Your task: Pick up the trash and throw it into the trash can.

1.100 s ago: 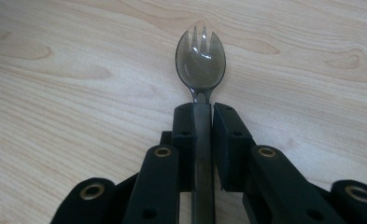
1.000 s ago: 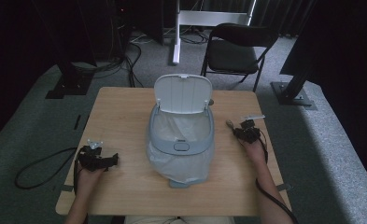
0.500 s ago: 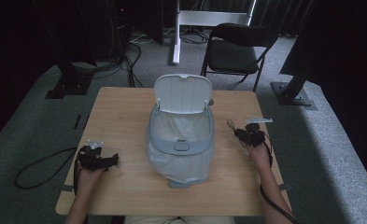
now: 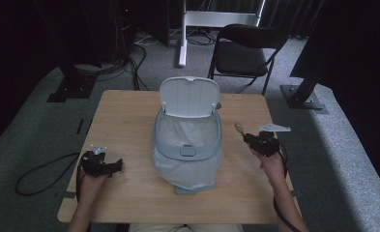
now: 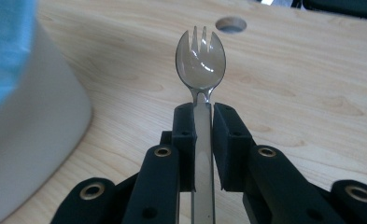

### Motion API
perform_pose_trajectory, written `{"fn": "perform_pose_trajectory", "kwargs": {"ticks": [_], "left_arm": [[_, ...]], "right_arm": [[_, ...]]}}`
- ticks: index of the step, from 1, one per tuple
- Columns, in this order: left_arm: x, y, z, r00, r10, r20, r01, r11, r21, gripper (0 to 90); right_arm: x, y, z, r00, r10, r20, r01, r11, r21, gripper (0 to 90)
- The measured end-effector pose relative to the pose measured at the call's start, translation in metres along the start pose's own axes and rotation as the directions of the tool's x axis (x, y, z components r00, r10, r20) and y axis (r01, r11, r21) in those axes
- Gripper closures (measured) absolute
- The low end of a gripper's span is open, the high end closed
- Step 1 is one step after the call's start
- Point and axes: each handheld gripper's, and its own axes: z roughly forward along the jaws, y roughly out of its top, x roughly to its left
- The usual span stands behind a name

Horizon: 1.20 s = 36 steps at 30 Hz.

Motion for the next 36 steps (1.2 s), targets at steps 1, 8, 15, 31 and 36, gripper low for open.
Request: {"fn": "perform_pose_trajectory", "kwargs": {"ticks": [1,8,15,31,36], "left_arm": [[0.000,0.000,0.000,1.0000,0.001,0.000,-0.001,1.0000,0.001,0.0],[0.000,0.000,0.000,1.0000,0.001,0.000,-0.001,1.0000,0.001,0.0],[0.000,0.000,0.000,1.0000,0.001,0.000,-0.001,1.0000,0.001,0.0],[0.000,0.000,0.000,1.0000,0.000,0.000,0.000,1.0000,0.000,0.0],[0.000,0.000,0.000,1.0000,0.000,0.000,0.000,1.0000,0.000,0.0]], "right_arm": [[0.001,0.001,-0.003,1.0000,-0.001,-0.003,0.001,1.000,-0.007,79.6],[0.012,0.011,-0.022,0.9997,-0.017,-0.015,0.016,0.999,-0.048,79.6],[0.023,0.023,-0.041,0.9985,-0.030,-0.045,0.025,0.994,-0.105,79.6],[0.056,0.055,-0.086,0.9883,-0.118,-0.097,0.092,0.967,-0.238,79.6],[0.068,0.070,-0.100,0.9793,-0.156,-0.129,0.114,0.951,-0.286,79.6]]}}
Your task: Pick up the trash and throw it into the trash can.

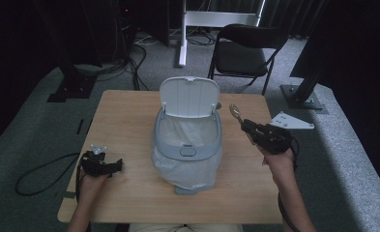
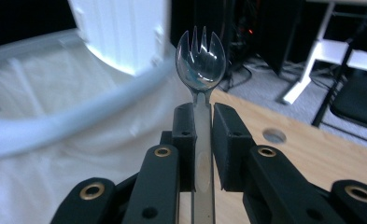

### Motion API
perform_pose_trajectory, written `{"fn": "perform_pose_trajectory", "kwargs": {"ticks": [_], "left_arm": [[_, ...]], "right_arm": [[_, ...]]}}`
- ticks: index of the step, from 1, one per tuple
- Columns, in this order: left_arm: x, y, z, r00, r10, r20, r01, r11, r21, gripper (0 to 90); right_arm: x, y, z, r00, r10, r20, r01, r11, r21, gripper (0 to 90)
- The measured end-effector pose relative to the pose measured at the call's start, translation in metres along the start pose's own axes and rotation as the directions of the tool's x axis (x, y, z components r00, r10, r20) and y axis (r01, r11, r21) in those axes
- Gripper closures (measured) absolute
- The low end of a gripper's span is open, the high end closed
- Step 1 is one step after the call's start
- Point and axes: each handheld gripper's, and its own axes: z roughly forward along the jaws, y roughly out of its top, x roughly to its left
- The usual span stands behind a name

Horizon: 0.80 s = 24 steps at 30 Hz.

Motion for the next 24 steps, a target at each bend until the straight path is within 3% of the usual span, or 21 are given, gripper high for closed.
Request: {"fn": "perform_pose_trajectory", "kwargs": {"ticks": [15,24], "left_arm": [[0.000,0.000,0.000,1.0000,0.001,0.000,-0.001,1.0000,0.001,0.0],[0.000,0.000,0.000,1.0000,0.000,0.000,0.000,1.0000,0.000,0.0]], "right_arm": [[0.031,0.055,0.000,0.9914,-0.096,-0.089,0.088,0.992,-0.087,79.6],[0.051,0.071,0.014,0.9801,-0.119,-0.159,0.104,0.989,-0.103,79.5]]}}
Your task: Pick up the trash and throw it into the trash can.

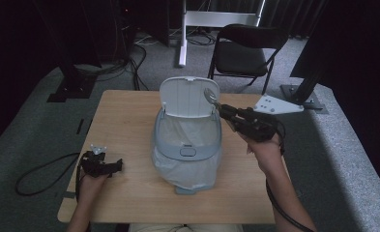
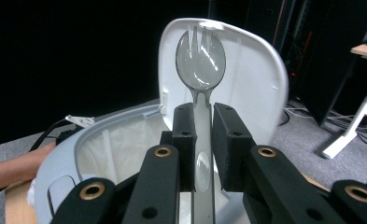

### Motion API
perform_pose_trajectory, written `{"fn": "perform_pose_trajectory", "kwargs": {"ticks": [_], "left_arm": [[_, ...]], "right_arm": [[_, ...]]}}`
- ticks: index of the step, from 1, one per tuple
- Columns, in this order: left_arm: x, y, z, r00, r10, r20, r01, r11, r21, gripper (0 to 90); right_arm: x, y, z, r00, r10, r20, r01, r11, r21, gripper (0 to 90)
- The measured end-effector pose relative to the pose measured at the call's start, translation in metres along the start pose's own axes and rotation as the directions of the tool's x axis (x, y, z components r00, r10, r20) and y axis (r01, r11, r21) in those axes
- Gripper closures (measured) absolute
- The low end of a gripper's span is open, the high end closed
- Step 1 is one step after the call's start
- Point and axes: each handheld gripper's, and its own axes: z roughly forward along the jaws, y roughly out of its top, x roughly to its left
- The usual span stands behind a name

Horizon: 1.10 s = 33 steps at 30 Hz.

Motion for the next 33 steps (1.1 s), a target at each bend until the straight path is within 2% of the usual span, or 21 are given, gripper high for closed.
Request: {"fn": "perform_pose_trajectory", "kwargs": {"ticks": [12,14,21,29,30,31,33], "left_arm": [[0.000,0.000,0.000,1.0000,-0.001,0.000,0.001,1.0000,-0.001,0.0],[0.000,0.000,0.000,1.0000,0.000,0.000,0.000,1.0000,0.000,0.0],[0.000,0.000,0.000,1.0000,0.000,0.000,0.000,1.0000,0.000,0.0],[0.000,0.000,0.000,1.0000,-0.001,0.002,0.001,1.0000,-0.001,0.0],[0.000,0.000,0.000,1.0000,0.001,0.002,-0.001,1.0000,0.000,0.0],[0.000,0.000,0.000,1.0000,-0.001,0.002,0.001,1.0000,-0.001,0.0],[0.000,0.000,0.000,1.0000,-0.001,0.002,0.001,1.0000,-0.001,0.0]], "right_arm": [[0.016,0.010,0.029,0.9974,-0.025,-0.068,0.026,0.999,0.021,79.5],[0.020,0.012,0.038,0.9963,-0.030,-0.081,0.033,0.999,0.031,79.5],[0.022,0.009,0.058,0.9942,-0.019,-0.105,0.026,0.998,0.065,79.5],[0.018,0.004,0.070,0.9945,0.000,-0.105,0.010,0.995,0.102,79.0],[0.017,0.003,0.071,0.9939,0.009,-0.110,0.003,0.994,0.108,77.9],[0.016,0.002,0.072,0.9926,0.020,-0.120,-0.006,0.994,0.112,69.3],[0.015,0.001,0.072,0.9922,0.042,-0.118,-0.028,0.993,0.117,62.2]]}}
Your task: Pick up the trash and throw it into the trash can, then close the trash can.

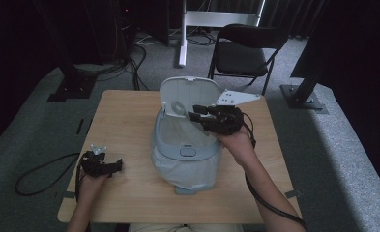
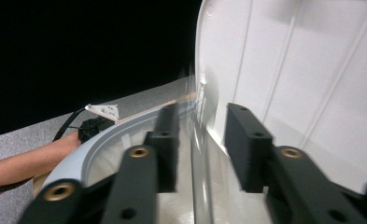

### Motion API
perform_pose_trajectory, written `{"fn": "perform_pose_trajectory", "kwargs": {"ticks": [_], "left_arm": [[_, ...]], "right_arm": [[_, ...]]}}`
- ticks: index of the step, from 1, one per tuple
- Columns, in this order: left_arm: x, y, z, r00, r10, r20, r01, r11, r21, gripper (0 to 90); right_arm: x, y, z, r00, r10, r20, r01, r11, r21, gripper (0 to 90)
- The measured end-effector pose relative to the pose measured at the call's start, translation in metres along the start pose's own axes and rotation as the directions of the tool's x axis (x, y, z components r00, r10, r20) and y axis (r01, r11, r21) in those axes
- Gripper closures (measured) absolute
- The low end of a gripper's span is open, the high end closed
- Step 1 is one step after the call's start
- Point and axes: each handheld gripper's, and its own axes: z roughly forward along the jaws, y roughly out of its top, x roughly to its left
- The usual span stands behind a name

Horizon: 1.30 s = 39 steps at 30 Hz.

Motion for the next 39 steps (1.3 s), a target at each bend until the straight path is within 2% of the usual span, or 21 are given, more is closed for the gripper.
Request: {"fn": "perform_pose_trajectory", "kwargs": {"ticks": [2,8,9,13,15,17,20,23,26,27,28,33,34,36,37,39], "left_arm": [[0.000,0.000,0.000,1.0000,0.001,0.000,-0.001,1.0000,0.001,0.0],[0.000,0.000,0.000,1.0000,0.000,0.000,0.000,1.0000,0.000,0.0],[0.000,0.000,0.000,1.0000,0.000,0.000,0.000,1.0000,0.000,0.0],[0.000,0.000,0.000,1.0000,0.000,0.000,0.000,1.0000,0.000,0.0],[0.000,0.000,0.000,1.0000,0.000,0.000,0.000,1.0000,0.000,0.0],[0.000,0.000,0.000,1.0000,0.000,0.000,0.000,1.0000,0.000,0.0],[0.000,0.000,0.000,1.0000,0.000,0.000,0.000,1.0000,0.000,0.0],[0.000,0.000,0.000,1.0000,0.002,0.000,-0.002,1.0000,0.001,0.0],[0.000,0.000,0.000,1.0000,0.000,0.000,0.000,1.0000,0.000,0.0],[0.000,0.000,0.000,1.0000,0.000,0.000,0.000,1.0000,0.000,0.0],[0.000,0.000,0.000,1.0000,0.001,0.000,-0.001,1.0000,0.001,0.0],[0.000,0.000,0.000,1.0000,0.001,0.000,-0.001,1.0000,0.001,0.0],[0.000,0.000,0.000,1.0000,0.001,0.000,-0.001,1.0000,0.001,0.0],[0.000,0.000,0.000,1.0000,0.000,-0.001,0.000,1.0000,0.001,0.0],[0.000,0.000,0.000,1.0000,0.000,-0.001,0.000,1.0000,0.001,0.0],[0.000,0.000,0.000,1.0000,0.001,-0.001,-0.001,1.0000,0.001,0.0]], "right_arm": [[0.000,-0.001,-0.001,1.0000,0.008,-0.002,-0.008,1.000,0.003,58.1],[0.000,-0.004,-0.009,0.9990,0.045,-0.005,-0.045,0.999,-0.026,38.1],[0.000,-0.004,-0.009,0.9990,0.045,-0.005,-0.045,0.999,-0.026,38.1],[-0.002,-0.005,-0.015,0.9956,0.090,0.025,-0.089,0.995,-0.044,18.3],[-0.005,-0.005,-0.018,0.9931,0.111,0.038,-0.109,0.993,-0.049,14.1],[-0.007,-0.007,-0.022,0.9912,0.124,0.047,-0.120,0.990,-0.067,12.1],[-0.011,-0.010,-0.026,0.9916,0.117,0.055,-0.113,0.991,-0.069,11.1],[-0.017,-0.014,-0.032,0.9837,0.156,0.089,-0.146,0.983,-0.108,11.1],[-0.021,-0.016,-0.036,0.9818,0.162,0.100,-0.151,0.983,-0.109,11.1],[-0.023,-0.017,-0.037,0.9801,0.164,0.113,-0.152,0.983,-0.107,11.1],[-0.029,-0.021,-0.040,0.9749,0.148,0.167,-0.135,0.987,-0.086,12.8],[-0.041,-0.027,-0.044,0.9701,0.157,0.185,-0.144,0.986,-0.085,13.5],[-0.047,-0.030,-0.046,0.9663,0.167,0.196,-0.152,0.985,-0.086,13.6],[-0.052,-0.033,-0.049,0.9607,0.179,0.212,-0.163,0.982,-0.092,13.6],[-0.052,-0.033,-0.049,0.9607,0.179,0.212,-0.163,0.982,-0.092,13.6],[-0.059,-0.036,-0.052,0.9533,0.203,0.223,-0.185,0.978,-0.099,13.6]]}}
